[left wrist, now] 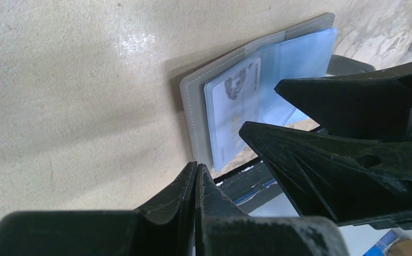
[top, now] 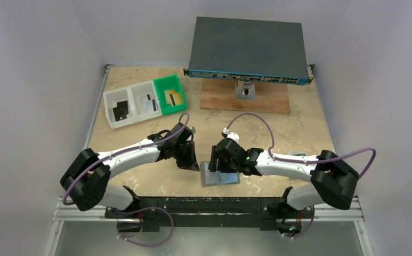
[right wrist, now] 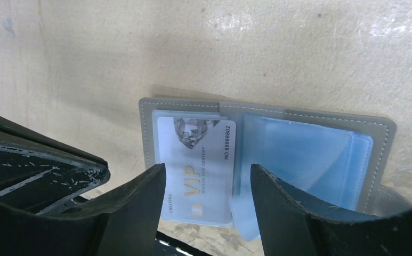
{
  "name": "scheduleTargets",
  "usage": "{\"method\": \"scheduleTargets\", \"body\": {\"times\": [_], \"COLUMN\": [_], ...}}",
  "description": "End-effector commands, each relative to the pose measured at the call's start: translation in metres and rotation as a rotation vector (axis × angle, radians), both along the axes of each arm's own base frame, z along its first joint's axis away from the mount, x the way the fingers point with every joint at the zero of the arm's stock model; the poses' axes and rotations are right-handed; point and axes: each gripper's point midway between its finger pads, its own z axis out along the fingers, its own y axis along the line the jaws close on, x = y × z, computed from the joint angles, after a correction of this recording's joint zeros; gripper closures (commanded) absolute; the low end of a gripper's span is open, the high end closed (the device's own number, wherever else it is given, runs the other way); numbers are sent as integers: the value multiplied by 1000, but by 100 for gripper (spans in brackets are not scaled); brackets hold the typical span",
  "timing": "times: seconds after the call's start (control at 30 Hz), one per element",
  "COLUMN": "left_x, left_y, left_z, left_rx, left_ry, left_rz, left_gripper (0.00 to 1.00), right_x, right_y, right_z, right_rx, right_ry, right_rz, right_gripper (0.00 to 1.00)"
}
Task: Take the credit cards out of the card holder
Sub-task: Remove the credit card from the card holder.
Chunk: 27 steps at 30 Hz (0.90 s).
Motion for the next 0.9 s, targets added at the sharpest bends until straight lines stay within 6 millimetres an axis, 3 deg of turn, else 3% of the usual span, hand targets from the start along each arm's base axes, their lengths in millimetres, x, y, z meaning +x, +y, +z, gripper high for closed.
{"method": "scheduleTargets", "body": {"times": [0.0,0.27,0.6,0.87], "left_x": [8,9,9,5], "left_y": [-15,-24,-36,-26], "left_z": [15,22,11,-4], "left_rx": [-51,-68,-41,3], "left_ry": [-28,-35,-20,-8], "left_rz": [-9,-29,-50,-34], "left_gripper": [100,100,100,100], "right_x": [7,-4,-15,-16], "right_y": [1,0,14,20], "right_z": [19,33,7,-12], "right_rx": [-28,-27,77,89], "right_ry": [-51,-39,42,86], "right_rz": [-13,4,44,52], "right_gripper": [41,40,49,43]}}
